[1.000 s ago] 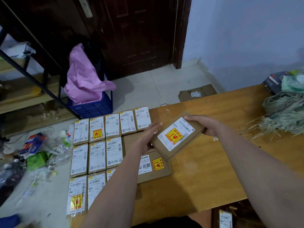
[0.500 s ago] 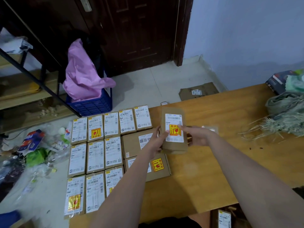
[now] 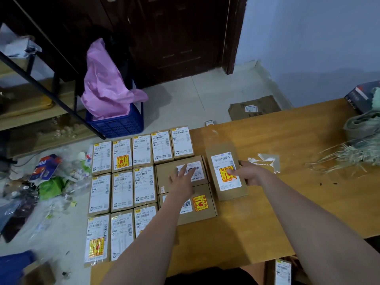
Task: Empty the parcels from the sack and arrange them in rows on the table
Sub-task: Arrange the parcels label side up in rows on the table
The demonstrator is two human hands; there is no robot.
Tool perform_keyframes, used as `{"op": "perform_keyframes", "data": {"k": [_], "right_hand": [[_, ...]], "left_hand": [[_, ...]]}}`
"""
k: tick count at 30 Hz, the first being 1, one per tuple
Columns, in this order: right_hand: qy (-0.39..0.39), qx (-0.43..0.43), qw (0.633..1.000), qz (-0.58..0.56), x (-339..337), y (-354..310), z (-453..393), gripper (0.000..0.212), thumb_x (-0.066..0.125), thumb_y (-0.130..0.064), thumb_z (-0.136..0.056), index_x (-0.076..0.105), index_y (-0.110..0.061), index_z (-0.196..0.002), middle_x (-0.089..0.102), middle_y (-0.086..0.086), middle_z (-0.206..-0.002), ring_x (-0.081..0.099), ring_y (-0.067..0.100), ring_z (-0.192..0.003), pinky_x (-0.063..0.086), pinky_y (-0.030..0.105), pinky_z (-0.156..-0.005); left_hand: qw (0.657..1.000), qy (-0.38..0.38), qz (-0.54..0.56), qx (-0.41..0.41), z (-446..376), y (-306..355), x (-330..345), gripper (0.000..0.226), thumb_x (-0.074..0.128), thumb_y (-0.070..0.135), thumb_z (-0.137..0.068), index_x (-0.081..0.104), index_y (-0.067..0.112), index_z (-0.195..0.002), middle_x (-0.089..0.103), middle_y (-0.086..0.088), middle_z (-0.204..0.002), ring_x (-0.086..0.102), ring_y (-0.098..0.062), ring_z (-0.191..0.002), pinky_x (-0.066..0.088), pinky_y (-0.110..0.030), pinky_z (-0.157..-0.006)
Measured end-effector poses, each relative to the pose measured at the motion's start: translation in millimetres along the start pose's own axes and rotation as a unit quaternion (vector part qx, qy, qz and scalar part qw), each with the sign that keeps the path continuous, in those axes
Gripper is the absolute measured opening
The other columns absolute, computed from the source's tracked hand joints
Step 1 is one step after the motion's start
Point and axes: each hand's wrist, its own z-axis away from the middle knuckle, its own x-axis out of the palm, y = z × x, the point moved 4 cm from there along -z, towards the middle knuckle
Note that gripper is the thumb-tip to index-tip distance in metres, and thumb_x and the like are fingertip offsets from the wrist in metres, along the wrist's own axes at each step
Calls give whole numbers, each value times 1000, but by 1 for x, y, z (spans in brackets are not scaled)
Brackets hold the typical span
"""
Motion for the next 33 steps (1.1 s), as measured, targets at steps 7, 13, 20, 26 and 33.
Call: {"op": "perform_keyframes", "data": {"k": [7,13,20,26,33], "right_hand": [[36,26,998,48,4,8,0,70,75,-25,-86,40,-19,-146,57,7,-139,52,28,-129,36,56,-110],[30,47,995,77,5,9,-10,87,82,-27,-79,33,-17,-150,49,9,-147,46,32,-135,39,59,-106],[48,53,994,84,10,15,-20,70,77,-26,-83,42,-16,-143,55,10,-140,52,32,-129,40,60,-105],[82,39,991,99,22,10,-11,48,66,-21,-93,47,-12,-136,60,9,-133,57,30,-122,44,52,-104],[141,15,986,87,27,0,-1,60,65,-10,-90,33,-5,-141,58,13,-127,58,29,-114,48,41,-92]], "left_hand": [[999,-4,-39,9,0,-6,18,92,66,6,-86,11,37,-154,-2,2,-164,1,-34,-149,18,-54,-116],[999,-9,-45,5,-3,-7,20,93,65,5,-88,8,39,-154,-5,4,-164,-1,-34,-149,17,-55,-117],[999,-4,-47,2,-4,-6,20,94,66,4,-87,10,38,-154,-4,5,-164,0,-34,-149,17,-56,-118],[999,-1,-47,9,-5,-8,21,94,67,4,-85,12,38,-153,-3,5,-164,2,-34,-149,20,-55,-117],[1000,1,11,3,-1,-9,2,73,54,14,-94,17,30,-154,8,-1,-164,5,-29,-150,20,-55,-117]]}}
